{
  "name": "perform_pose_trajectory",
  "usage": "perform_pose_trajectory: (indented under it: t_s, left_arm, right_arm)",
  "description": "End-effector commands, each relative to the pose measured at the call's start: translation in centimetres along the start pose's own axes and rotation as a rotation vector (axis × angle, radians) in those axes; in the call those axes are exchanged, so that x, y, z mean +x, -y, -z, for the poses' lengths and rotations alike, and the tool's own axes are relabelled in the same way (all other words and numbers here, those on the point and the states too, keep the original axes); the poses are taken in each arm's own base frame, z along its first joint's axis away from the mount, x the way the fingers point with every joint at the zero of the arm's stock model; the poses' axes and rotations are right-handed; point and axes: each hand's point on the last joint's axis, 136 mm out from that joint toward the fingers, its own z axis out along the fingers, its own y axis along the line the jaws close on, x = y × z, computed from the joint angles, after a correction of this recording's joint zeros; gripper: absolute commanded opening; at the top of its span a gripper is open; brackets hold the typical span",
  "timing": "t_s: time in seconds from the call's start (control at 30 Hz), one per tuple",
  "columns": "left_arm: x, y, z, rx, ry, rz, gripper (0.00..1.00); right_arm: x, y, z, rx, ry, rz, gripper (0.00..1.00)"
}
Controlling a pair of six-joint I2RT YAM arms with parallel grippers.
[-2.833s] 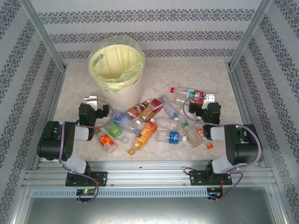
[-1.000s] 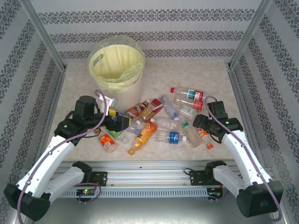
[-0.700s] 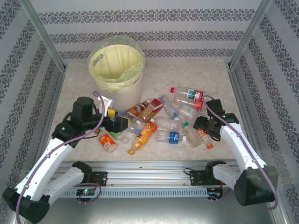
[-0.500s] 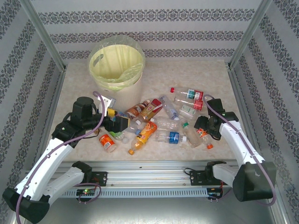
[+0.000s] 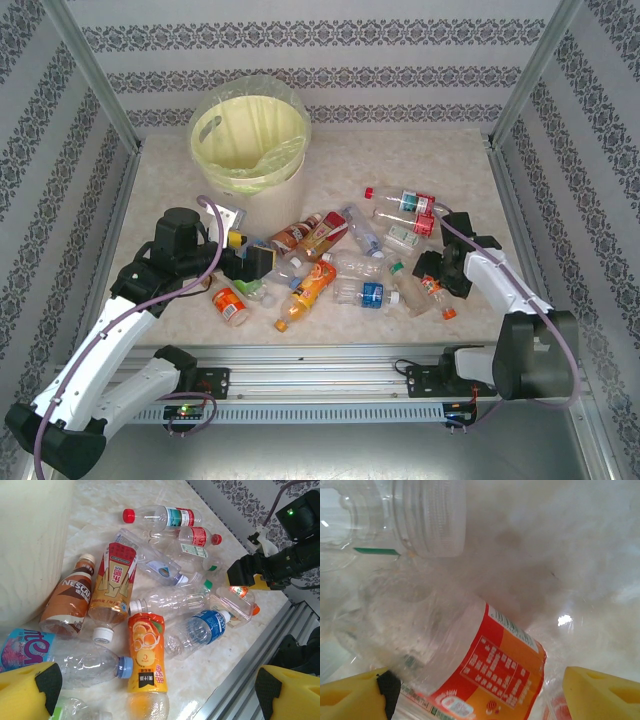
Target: Put the plastic bottles in the bin
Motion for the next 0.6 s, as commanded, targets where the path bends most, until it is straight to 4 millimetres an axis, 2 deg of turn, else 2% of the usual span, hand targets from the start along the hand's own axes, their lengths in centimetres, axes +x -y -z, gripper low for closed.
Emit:
perform_pose_trajectory:
  t_s: [0.0, 0.2, 0.57]
  left_arm:
    - [0.2, 0.0, 0.0, -0.008, -0.001, -0.023, 1.0]
    - [0.2, -0.1, 0.1, -0.013, 0.003, -0.022, 1.0]
    - [0.2, -0.2, 0.0, -0.017, 0.003, -0.023, 1.0]
  right_arm:
    - [-0.4, 0.0, -0.6, -0.007, 0.01, -0.019, 0.85]
    - [-1.1, 1.7, -0.8, 0.056, 0.04, -0.078, 0.85]
    - [-2.5, 4.6, 0.9, 0.104, 0.12, -0.169, 0.81]
